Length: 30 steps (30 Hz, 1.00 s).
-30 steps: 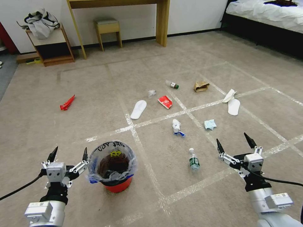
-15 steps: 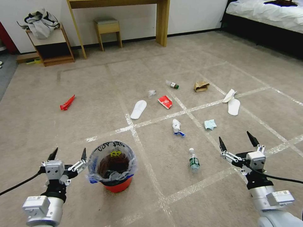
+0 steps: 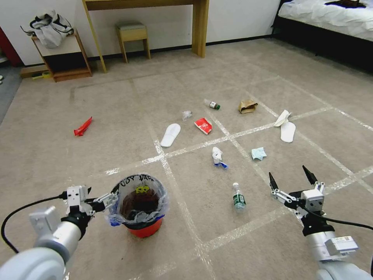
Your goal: Pick up the trash bin and place the garbage on the floor into it.
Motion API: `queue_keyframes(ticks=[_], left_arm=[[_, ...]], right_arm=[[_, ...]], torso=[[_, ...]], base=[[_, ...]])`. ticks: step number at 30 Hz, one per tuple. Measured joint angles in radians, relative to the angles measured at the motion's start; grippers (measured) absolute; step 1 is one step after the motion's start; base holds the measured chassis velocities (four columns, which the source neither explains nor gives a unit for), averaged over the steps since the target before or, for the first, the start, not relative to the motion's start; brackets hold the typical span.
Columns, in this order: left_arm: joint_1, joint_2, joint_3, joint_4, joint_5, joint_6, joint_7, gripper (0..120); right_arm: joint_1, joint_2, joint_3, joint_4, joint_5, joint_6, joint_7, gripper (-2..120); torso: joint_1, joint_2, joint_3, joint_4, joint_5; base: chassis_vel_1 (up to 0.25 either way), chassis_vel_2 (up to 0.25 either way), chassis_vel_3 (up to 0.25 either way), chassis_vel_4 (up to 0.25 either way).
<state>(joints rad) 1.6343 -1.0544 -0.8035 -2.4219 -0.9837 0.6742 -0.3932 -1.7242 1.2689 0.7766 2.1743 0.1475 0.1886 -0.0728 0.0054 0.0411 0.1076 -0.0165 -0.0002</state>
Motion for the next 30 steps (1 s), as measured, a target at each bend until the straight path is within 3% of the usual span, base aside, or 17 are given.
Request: queue_keyframes(ticks=[3, 6, 9, 14, 21, 24, 30], left_arm=[[-0.015, 0.025, -0.007, 0.007, -0.052, 0.025, -0.035, 100], [-0.046, 0.078, -0.027, 0.038, -0.195, 0.068, -0.117, 100], [-0.068, 0.101, -0.038, 0.063, -0.268, 0.071, -0.171, 100], [-0.088, 0.120, -0.042, 0.091, -0.311, 0.071, -0.215, 100], [-0.129, 0.112, -0.001, 0.152, -0.313, 0.068, -0.245, 100], [-0.173, 0.077, 0.071, 0.220, -0.281, 0.066, -0.245, 100], [-0.189, 0.046, 0.138, 0.271, -0.243, 0.063, -0.253, 100]], right_arm=[[0.000, 0.004, 0.000, -0.002, -0.003, 0.000, 0.000, 100], [0.002, 0.017, -0.002, -0.014, -0.011, 0.002, -0.001, 100], [0.003, 0.025, -0.004, -0.021, -0.016, 0.003, -0.002, 100], [0.003, 0.031, -0.004, -0.030, -0.020, 0.004, -0.002, 100], [0.006, 0.040, -0.006, -0.042, -0.024, 0.004, -0.001, 100], [0.006, 0.039, 0.006, -0.049, -0.020, 0.004, 0.000, 100], [0.018, 0.030, 0.019, -0.068, -0.006, 0.004, 0.001, 100]], torso=[[0.000, 0.000, 0.000, 0.0001, 0.0001], [0.000, 0.000, 0.000, 0.0003, 0.0000], [0.000, 0.000, 0.000, 0.0002, 0.0001], [0.000, 0.000, 0.000, 0.0003, 0.0002], [0.000, 0.000, 0.000, 0.0002, 0.0002], [0.000, 0.000, 0.000, 0.0001, 0.0001], [0.000, 0.000, 0.000, 0.0003, 0.0003]], base=[[0.000, 0.000, 0.000, 0.000], [0.000, 0.000, 0.000, 0.000], [0.000, 0.000, 0.000, 0.000], [0.000, 0.000, 0.000, 0.000], [0.000, 0.000, 0.000, 0.000], [0.000, 0.000, 0.000, 0.000], [0.000, 0.000, 0.000, 0.000]])
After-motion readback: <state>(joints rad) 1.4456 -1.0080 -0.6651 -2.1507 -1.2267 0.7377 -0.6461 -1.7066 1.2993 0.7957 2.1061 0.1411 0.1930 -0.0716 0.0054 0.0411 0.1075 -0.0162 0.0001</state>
